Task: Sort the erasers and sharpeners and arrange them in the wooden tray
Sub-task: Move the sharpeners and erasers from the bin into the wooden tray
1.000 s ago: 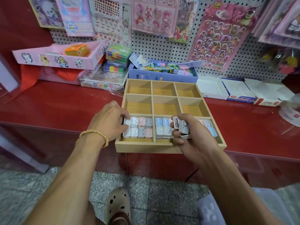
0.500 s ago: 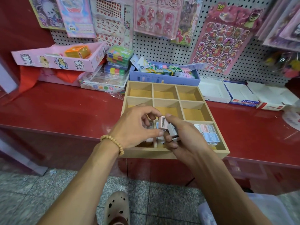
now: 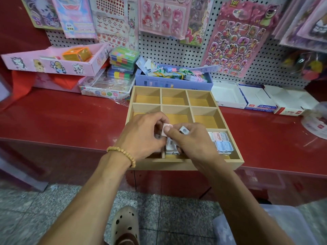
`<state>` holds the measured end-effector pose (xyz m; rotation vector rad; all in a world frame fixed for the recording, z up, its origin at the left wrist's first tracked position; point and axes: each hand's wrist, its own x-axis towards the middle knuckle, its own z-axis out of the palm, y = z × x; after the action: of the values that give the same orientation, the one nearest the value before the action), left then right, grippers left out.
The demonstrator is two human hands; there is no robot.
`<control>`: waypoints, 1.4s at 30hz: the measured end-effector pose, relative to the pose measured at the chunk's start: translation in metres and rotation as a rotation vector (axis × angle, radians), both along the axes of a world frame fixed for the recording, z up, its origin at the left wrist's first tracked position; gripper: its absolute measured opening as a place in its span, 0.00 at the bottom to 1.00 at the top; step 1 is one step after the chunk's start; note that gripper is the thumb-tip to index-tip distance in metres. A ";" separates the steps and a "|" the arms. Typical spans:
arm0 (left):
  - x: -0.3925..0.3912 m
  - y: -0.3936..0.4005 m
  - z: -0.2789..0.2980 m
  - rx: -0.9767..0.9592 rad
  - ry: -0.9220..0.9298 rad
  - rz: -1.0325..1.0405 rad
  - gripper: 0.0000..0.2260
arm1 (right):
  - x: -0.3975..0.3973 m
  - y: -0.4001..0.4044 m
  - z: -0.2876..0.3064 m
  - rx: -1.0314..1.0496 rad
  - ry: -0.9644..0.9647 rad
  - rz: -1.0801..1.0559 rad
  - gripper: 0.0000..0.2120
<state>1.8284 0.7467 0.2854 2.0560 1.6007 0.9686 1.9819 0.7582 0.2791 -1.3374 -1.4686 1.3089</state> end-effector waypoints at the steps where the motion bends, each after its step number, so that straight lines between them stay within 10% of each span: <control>1: -0.001 0.000 0.000 0.007 -0.012 -0.005 0.11 | 0.000 0.001 -0.001 -0.019 0.013 0.004 0.14; 7: -0.011 -0.002 0.003 -0.146 -0.240 -0.053 0.15 | 0.010 0.004 0.003 -0.286 0.249 0.131 0.10; 16: -0.022 -0.004 0.000 -0.239 0.374 0.031 0.19 | 0.020 0.007 0.002 -0.439 0.544 -0.247 0.07; 33: -0.009 0.003 -0.015 -0.210 0.483 -0.004 0.19 | 0.023 -0.006 0.005 -0.351 0.363 -0.225 0.05; 42: -0.002 -0.011 0.006 -0.084 -0.103 0.011 0.18 | 0.010 -0.006 0.001 -0.321 0.343 -0.185 0.01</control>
<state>1.8261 0.7355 0.2914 1.9114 1.5743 0.9778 1.9915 0.7521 0.2799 -1.3278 -0.9082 1.6026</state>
